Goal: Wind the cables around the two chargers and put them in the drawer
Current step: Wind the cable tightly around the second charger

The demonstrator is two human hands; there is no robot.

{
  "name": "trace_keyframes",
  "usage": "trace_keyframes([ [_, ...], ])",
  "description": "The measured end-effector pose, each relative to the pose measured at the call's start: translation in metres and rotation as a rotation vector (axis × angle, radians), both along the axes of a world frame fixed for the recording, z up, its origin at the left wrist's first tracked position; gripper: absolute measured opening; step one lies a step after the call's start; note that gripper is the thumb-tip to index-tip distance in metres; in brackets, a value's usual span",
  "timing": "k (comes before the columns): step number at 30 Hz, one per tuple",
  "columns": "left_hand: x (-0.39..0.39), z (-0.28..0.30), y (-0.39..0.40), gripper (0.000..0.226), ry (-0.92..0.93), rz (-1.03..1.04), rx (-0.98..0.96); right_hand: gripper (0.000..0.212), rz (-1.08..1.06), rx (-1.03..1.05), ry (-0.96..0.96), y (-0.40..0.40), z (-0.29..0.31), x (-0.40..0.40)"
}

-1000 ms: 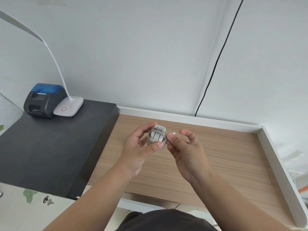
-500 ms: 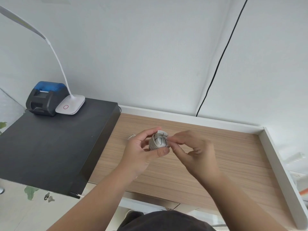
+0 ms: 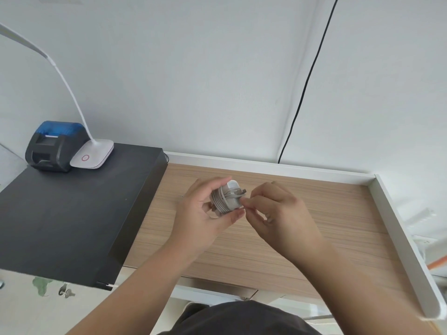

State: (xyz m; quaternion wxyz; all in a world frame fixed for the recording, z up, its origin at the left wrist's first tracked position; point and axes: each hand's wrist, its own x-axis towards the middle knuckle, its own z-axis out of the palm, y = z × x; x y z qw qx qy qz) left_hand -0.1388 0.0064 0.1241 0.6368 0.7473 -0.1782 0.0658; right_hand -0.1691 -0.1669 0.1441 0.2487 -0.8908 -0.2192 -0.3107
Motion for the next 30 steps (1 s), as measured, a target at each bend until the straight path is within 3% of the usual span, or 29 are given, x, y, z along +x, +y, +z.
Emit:
trace_keyframes([
  [9, 0.0, 0.0, 0.007, 0.064, -0.004, -0.038, 0.077, 0.004, 0.262, 0.193, 0.224, -0.017, 0.002, 0.01],
  [16, 0.003, 0.001, 0.012, 0.071, 0.137, -0.047, 0.04, 0.005, 0.266, 0.312, 0.227, -0.014, -0.003, 0.017],
  [22, 0.008, -0.001, 0.008, 0.075, 0.342, -0.075, -0.282, 0.013, 0.148, 0.526, 0.294, -0.01, -0.001, 0.018],
  [30, 0.018, -0.001, 0.002, 0.067, 0.414, -0.116, -0.483, 0.016, 0.194, 1.08, 0.541, 0.005, 0.0, 0.029],
])
